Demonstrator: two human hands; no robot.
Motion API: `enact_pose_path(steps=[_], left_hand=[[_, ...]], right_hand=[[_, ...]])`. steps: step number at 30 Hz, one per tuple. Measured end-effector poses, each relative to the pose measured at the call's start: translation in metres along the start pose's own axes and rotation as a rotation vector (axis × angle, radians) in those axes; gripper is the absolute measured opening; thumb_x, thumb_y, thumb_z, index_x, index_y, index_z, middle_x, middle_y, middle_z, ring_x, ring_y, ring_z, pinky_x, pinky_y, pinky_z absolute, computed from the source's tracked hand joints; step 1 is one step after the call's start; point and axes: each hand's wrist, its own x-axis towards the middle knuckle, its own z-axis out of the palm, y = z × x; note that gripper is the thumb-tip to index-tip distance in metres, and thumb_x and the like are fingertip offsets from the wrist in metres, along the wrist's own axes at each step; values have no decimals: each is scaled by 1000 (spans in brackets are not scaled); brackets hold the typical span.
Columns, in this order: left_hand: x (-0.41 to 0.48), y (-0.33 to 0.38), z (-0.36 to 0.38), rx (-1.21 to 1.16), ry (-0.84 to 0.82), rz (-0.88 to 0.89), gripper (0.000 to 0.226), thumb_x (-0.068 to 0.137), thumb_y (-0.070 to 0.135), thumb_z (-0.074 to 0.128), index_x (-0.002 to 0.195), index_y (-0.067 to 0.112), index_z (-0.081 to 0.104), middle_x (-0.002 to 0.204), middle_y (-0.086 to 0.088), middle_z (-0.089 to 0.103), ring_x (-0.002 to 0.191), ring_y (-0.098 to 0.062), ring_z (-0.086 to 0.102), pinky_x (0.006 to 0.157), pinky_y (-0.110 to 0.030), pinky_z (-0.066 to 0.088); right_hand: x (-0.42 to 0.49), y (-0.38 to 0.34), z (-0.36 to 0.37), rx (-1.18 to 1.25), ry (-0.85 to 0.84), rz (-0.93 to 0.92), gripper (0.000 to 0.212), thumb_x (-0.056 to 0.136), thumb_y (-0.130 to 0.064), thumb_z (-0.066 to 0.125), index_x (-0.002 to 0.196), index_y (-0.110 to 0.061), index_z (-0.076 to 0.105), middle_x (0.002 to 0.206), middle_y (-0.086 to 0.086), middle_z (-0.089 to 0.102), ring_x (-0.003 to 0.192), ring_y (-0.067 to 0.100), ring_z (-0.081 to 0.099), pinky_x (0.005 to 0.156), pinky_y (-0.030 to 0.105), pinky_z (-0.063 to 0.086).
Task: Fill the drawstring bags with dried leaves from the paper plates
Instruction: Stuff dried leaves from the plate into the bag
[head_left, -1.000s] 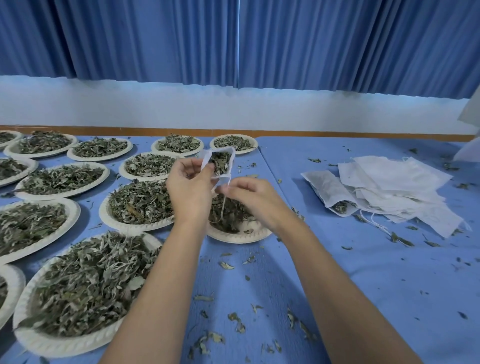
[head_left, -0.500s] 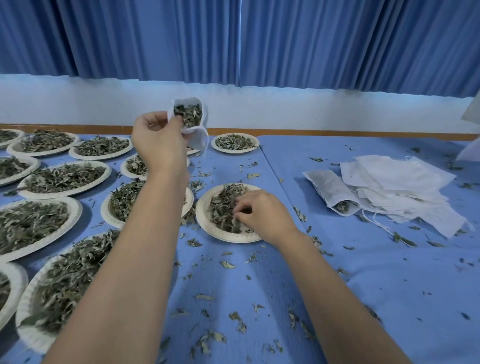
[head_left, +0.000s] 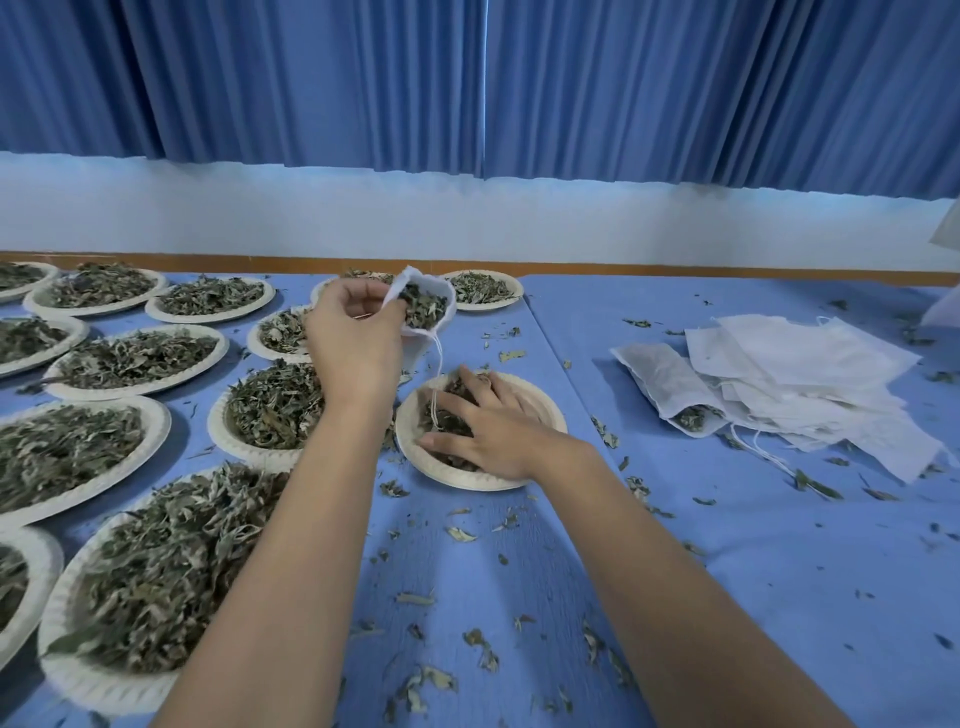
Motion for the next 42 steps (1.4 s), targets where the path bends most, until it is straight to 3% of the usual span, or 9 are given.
enact_pose_path(steps=[3,7,15,21,27,30,34,38,42], left_hand=[[0,0,-3,72,-20,73,24,85,6,65,73,25,56,79,0,59,83,-30,63,74,-43,56],[6,11,-12,280,-45,290,19,85,6,61,77,23,60,85,0,62,65,-4,52,53,-8,40],[12,15,-16,687,-239,560,25,81,-7,52,78,16,61,94,-6,52,80,-18,47,66,-15,28],[6,-3,-15,665,-250,489,24,81,-8,53,78,14,62,90,-6,53,76,-16,46,67,-14,28],[10,-16,-18,643,-6,337,28,93,15,51,72,0,60,70,-12,56,73,-31,52,57,-28,27],[13,-13,-22,756,-69,68,53,100,41,34,71,0,51,78,-24,60,72,-37,57,56,-36,39],[12,-16,-21,224,-157,-363,42,104,35,28,99,2,54,89,-23,65,75,-34,67,69,-43,57],[16,-13,-22,70,-79,-360,38,103,26,33,80,6,55,64,-10,55,43,-18,46,45,-27,42],[21,-9,-21,501,-11,-62,31,104,22,29,90,6,51,63,-6,42,51,-16,35,46,-28,23]], right_hand=[[5,0,0,-52,27,14,55,90,-60,47,139,-39,35,152,1,19,139,29,13,113,45,16],[7,2,-1,-117,82,20,41,95,-50,46,128,-28,43,137,4,30,125,29,26,102,44,25],[-4,0,-5,-91,215,18,67,82,-60,59,140,-42,31,149,3,18,133,29,24,105,47,21],[-10,2,-8,-119,62,69,77,80,-68,54,146,-45,21,160,0,2,146,31,-4,115,51,2],[-6,-2,-8,-111,26,41,50,92,-56,47,135,-31,39,135,4,32,124,29,27,104,40,24],[-5,-2,-10,-130,27,57,42,96,-49,44,132,-28,40,131,7,32,121,29,28,101,41,25],[-5,-3,-10,-154,29,63,43,97,-48,42,134,-25,39,133,8,32,123,30,28,104,43,26],[-5,-2,-9,-158,28,63,44,97,-48,42,135,-26,37,134,7,31,124,29,27,104,42,24],[-4,-1,-8,-172,38,77,44,97,-48,41,134,-24,37,135,8,32,125,29,27,104,42,24]])
